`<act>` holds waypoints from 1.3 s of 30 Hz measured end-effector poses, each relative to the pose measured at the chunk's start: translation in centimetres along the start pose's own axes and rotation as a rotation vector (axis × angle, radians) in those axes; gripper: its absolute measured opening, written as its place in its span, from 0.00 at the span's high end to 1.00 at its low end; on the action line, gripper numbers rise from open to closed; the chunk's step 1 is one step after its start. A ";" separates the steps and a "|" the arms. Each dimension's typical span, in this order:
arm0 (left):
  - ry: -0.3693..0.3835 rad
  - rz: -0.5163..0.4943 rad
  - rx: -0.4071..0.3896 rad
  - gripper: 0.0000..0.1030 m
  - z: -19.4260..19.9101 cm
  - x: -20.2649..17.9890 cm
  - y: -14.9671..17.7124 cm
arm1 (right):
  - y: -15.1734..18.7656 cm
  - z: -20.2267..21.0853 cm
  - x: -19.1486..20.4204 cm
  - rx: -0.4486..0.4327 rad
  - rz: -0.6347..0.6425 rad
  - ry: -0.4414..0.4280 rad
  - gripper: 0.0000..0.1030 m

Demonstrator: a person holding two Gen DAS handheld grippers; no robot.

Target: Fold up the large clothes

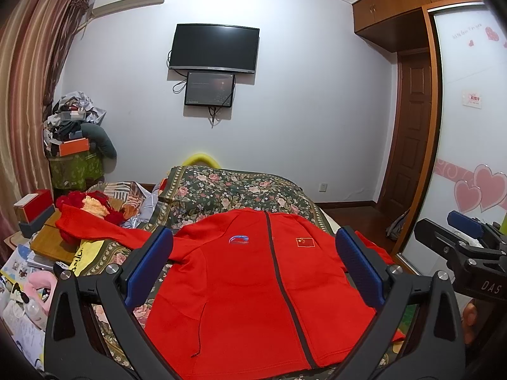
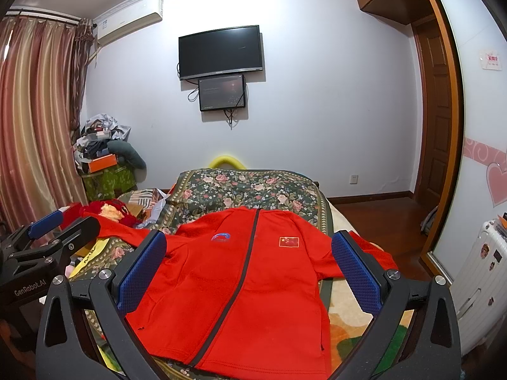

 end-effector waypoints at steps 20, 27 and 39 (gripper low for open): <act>-0.011 0.018 0.019 0.00 -1.2 0.7 -0.3 | 0.0 -0.9 0.3 0.018 0.007 -0.004 0.00; -0.030 0.033 0.043 0.00 -3.2 1.7 -0.6 | 0.2 -2.9 0.2 0.055 0.004 -0.013 0.00; -0.140 0.105 0.054 0.00 -10.0 8.8 -3.5 | 0.4 -8.5 -0.1 0.116 0.013 -0.016 0.00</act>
Point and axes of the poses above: each gripper's, at about its wrist camera, not at the fingertips, and z roughly against the way its jaws point, x to its left, y to its underside, the point moved 4 cm from there along -z, roughly the way its jaws point, and after that the axes turned 13 degrees about z, right-handed, at the moved point
